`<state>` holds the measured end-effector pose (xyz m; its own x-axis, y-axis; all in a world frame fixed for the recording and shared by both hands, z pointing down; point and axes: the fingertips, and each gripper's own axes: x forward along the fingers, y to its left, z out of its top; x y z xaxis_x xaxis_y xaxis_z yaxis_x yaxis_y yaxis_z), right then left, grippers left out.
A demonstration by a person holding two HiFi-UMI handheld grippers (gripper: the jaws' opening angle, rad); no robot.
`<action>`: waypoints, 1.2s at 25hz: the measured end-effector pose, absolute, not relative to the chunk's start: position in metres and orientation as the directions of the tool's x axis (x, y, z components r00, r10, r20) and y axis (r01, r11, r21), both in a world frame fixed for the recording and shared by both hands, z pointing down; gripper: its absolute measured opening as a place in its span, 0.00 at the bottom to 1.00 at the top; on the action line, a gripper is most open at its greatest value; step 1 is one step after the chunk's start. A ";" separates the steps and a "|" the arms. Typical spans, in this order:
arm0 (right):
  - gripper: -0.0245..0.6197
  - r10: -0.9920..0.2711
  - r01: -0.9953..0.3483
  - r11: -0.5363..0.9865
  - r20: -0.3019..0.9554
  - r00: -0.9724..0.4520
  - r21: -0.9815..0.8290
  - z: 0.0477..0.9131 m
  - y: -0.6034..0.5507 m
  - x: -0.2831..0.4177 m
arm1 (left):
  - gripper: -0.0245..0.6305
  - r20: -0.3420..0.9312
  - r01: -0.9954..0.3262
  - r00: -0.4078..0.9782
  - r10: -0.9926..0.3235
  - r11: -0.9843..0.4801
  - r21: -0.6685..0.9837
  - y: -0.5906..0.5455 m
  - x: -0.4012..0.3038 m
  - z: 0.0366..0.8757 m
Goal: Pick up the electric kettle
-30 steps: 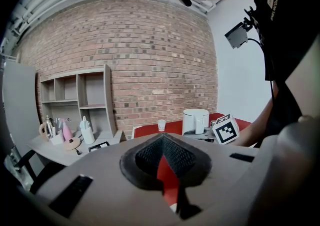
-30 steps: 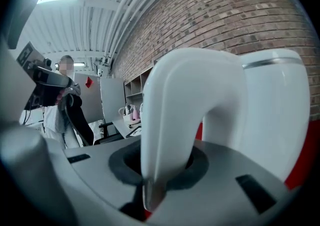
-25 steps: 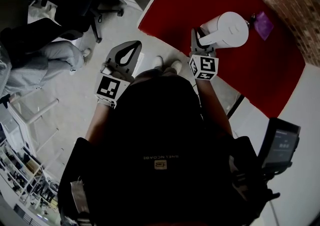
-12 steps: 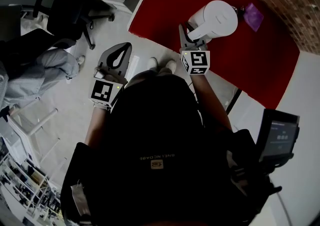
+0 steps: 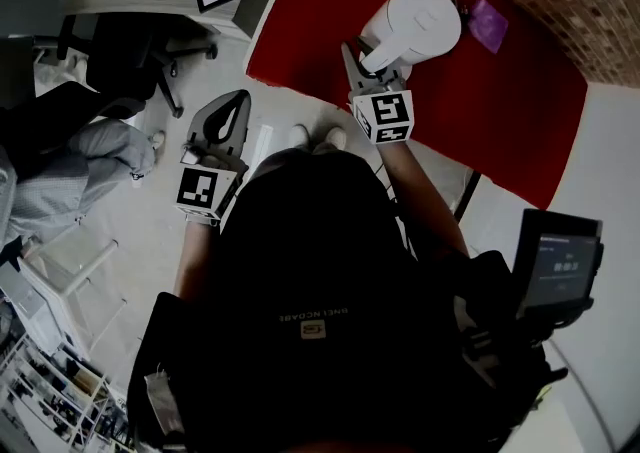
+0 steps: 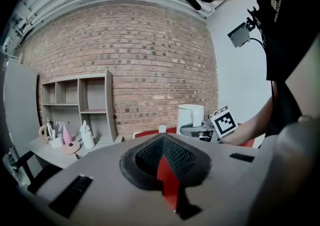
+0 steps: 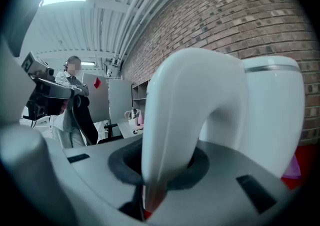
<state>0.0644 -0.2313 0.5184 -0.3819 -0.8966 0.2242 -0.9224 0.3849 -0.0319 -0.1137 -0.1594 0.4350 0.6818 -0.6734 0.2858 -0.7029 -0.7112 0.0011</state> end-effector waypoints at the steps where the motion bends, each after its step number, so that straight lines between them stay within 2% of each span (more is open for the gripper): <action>1: 0.15 -0.896 -0.921 0.388 0.219 -0.386 -0.033 0.516 -0.234 0.064 | 0.05 0.284 -0.702 0.684 -0.672 -0.713 0.001 -0.162 -0.113 0.436; 30: 0.15 -0.900 -0.904 0.426 0.121 -0.420 0.029 0.376 -0.215 0.078 | 0.05 0.117 -0.578 0.810 -0.575 -0.816 -0.014 -0.188 -0.068 0.390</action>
<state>0.0784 -0.2154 0.3762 -0.4195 -0.8996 0.1214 -0.9044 0.4257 0.0292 -0.0676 -0.1883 0.3902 0.8096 -0.5751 0.1172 -0.5776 -0.8162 -0.0144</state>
